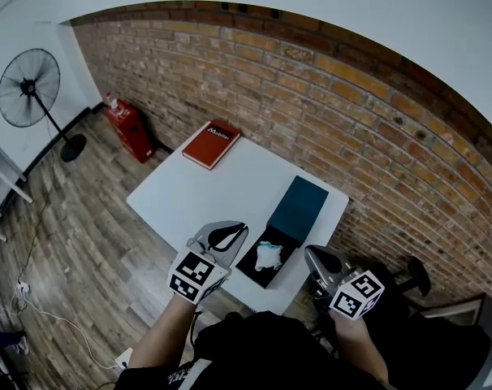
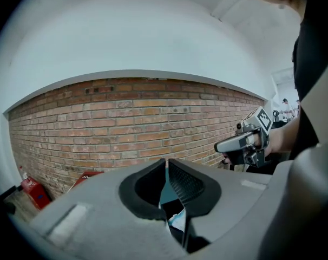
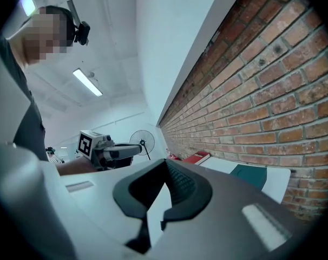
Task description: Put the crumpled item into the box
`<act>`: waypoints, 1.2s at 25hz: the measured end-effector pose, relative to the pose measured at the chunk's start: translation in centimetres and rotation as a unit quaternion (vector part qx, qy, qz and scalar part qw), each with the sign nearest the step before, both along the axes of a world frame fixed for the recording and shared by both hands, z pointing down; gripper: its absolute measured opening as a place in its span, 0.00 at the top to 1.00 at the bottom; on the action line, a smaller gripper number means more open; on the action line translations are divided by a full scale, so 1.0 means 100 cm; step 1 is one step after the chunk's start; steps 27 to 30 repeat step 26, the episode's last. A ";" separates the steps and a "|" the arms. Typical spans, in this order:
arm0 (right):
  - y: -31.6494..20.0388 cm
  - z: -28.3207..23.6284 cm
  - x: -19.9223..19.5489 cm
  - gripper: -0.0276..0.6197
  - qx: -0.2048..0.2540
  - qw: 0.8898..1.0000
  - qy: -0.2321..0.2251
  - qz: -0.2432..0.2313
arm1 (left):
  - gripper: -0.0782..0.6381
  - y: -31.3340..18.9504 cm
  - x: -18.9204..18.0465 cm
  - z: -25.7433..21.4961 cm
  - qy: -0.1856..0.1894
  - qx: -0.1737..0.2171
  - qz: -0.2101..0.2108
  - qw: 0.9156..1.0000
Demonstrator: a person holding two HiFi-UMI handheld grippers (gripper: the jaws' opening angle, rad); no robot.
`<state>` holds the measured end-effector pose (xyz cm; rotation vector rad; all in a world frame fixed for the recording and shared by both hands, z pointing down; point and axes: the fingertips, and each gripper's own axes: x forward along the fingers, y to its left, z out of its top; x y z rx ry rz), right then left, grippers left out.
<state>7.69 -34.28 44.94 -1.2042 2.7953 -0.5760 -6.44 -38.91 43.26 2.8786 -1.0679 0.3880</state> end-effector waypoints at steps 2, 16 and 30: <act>-0.002 -0.002 -0.002 0.97 0.008 1.000 0.005 -0.003 | 0.87 -0.002 -0.006 -0.002 0.007 0.001 -0.013 1.000; -0.022 -0.008 -0.003 0.97 0.041 0.998 0.043 0.036 | 0.88 -0.035 -0.051 0.005 0.045 -0.019 -0.116 0.992; -0.035 -0.014 -0.003 0.97 0.051 0.997 0.033 0.052 | 0.88 -0.051 -0.045 -0.015 0.060 0.000 -0.119 0.991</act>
